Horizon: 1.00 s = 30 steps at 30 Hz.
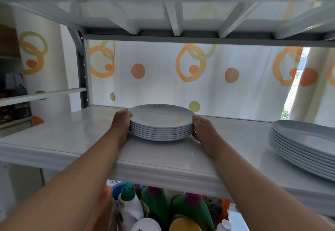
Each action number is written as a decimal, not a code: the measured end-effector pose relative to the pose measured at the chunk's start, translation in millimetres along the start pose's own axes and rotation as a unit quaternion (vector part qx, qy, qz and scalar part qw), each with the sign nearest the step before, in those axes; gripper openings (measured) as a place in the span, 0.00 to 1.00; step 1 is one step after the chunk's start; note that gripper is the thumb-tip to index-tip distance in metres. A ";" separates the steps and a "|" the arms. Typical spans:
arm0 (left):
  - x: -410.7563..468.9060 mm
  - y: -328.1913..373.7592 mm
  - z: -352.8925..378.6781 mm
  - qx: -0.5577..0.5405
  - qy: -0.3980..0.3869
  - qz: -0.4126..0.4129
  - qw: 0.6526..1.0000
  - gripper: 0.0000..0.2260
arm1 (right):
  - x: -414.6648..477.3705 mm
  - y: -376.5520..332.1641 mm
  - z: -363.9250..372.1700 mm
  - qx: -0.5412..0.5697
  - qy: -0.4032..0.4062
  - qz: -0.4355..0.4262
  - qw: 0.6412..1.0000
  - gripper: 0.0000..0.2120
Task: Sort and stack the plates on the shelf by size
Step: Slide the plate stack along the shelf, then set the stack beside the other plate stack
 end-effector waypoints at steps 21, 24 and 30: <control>-121.6 55.0 105.9 0.210 -0.002 0.242 0.947 0.15 | -61.2 -45.6 -53.0 -0.106 0.180 -0.080 0.975 0.13; -146.8 55.4 148.9 0.167 -0.055 0.209 0.962 0.16 | -77.6 -56.2 -79.9 -0.119 0.199 -0.113 0.966 0.14; -187.8 38.3 222.6 0.108 -0.188 0.128 0.968 0.13 | -110.8 -71.3 -157.4 -0.181 0.323 -0.183 0.911 0.11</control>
Point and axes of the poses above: each hand's wrist, its own x-axis towards the middle knuckle, its own z-axis out of the palm, y = z × x, the point moved 2 cm from there along x, towards the middle knuckle, and after that the axes turned 4 degrees about -z, right-handed, at the moved point
